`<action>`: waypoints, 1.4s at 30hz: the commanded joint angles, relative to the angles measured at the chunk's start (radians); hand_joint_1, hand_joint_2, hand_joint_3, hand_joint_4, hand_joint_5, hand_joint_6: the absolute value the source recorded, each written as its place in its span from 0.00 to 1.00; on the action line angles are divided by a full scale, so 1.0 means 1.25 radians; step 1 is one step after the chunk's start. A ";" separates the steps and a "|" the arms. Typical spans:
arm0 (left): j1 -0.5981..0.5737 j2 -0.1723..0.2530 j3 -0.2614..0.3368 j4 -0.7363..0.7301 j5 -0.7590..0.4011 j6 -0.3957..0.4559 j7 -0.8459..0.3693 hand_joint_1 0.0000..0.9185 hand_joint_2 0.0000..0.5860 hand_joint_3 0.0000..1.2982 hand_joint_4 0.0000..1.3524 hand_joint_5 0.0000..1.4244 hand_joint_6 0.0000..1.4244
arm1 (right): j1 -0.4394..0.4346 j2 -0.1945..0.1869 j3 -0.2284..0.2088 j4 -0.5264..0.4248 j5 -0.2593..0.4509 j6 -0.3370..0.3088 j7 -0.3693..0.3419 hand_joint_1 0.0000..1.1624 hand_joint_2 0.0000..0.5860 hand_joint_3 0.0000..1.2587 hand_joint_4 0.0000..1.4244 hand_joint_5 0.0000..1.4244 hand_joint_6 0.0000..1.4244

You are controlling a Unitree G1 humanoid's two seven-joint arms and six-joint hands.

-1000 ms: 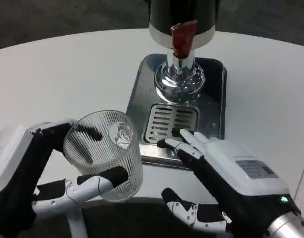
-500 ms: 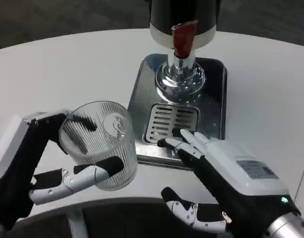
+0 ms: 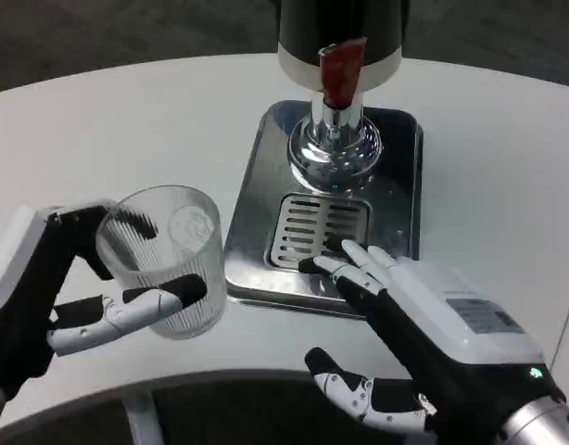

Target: Grasp the cup under the faucet to collect the drink, then remove the cup.

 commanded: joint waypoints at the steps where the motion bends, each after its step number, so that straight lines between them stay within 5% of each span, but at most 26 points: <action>1: -0.040 0.026 0.005 0.056 -0.003 -0.034 0.044 0.44 0.13 0.58 0.53 0.45 0.13 | 0.003 0.002 -0.002 -0.008 0.003 0.003 0.010 0.53 0.78 0.11 0.00 0.00 0.00; 31: -0.363 0.099 -0.175 0.485 0.059 -0.145 0.151 0.44 0.14 0.57 0.52 0.44 0.12 | 0.017 0.009 0.000 -0.011 0.005 0.014 0.009 0.52 0.76 0.11 0.00 0.00 0.00; 42: -0.475 0.065 -0.249 0.609 0.064 -0.147 0.184 0.43 0.15 0.58 0.52 0.44 0.12 | 0.019 0.009 -0.004 -0.024 0.003 0.021 0.016 0.52 0.76 0.11 0.00 0.00 0.00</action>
